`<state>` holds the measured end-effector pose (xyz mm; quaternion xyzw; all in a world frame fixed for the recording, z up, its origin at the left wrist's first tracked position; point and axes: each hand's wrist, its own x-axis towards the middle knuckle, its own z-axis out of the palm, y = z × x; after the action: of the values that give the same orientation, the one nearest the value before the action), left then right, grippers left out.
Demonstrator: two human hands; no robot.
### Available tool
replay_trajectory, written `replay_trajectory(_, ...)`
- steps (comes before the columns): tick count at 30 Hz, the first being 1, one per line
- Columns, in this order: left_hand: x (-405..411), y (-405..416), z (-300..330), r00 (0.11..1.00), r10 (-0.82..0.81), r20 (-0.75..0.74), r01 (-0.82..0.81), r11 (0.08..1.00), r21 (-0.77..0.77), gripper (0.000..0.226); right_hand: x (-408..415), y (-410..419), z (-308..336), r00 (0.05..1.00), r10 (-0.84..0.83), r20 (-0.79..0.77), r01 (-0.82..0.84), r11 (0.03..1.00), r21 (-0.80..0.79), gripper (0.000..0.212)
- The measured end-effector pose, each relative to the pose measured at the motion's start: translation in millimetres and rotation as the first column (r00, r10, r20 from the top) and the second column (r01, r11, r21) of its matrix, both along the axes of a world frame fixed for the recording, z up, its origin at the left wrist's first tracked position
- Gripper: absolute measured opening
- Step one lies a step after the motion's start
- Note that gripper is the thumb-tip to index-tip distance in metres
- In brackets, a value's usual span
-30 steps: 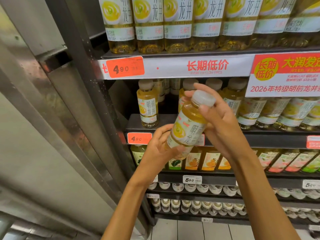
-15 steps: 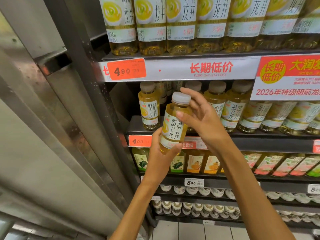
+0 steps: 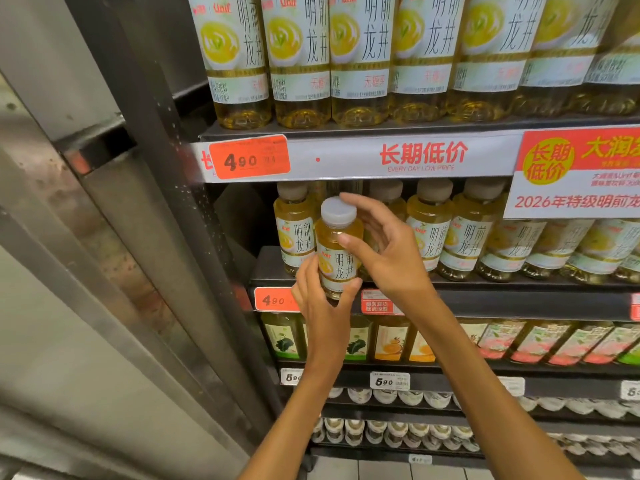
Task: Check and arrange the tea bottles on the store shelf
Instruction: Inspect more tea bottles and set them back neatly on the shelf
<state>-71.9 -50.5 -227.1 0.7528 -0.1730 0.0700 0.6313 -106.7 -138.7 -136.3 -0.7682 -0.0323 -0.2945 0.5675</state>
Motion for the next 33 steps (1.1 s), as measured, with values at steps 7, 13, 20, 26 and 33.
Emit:
replay_trajectory(7,1,-9,1,0.992,0.124,0.031,-0.124,0.992,-0.002,0.068,7,5,-6,0.962,-0.245,0.121,0.257,0.961,-0.099,0.039)
replay_trajectory(13,1,-12,2,0.977,0.213,0.016,-0.212,0.977,-0.03,0.053,13,7,-11,0.809,-0.48,0.34,0.587,0.692,-0.419,0.038)
replay_trajectory(20,5,-25,9,0.945,0.32,0.075,-0.323,0.946,0.034,0.046,17,-8,-11,0.81,-0.461,0.363,0.584,0.571,-0.578,0.048)
replay_trajectory(26,8,-20,10,0.963,0.245,0.113,-0.258,0.958,0.122,0.046,25,-9,-9,0.735,-0.535,0.417,0.657,0.407,-0.635,0.042)
replay_trajectory(33,24,20,23,0.926,0.346,0.147,-0.345,0.938,-0.036,0.056,31,5,1,0.766,-0.49,0.418,0.623,0.401,-0.671,0.037)
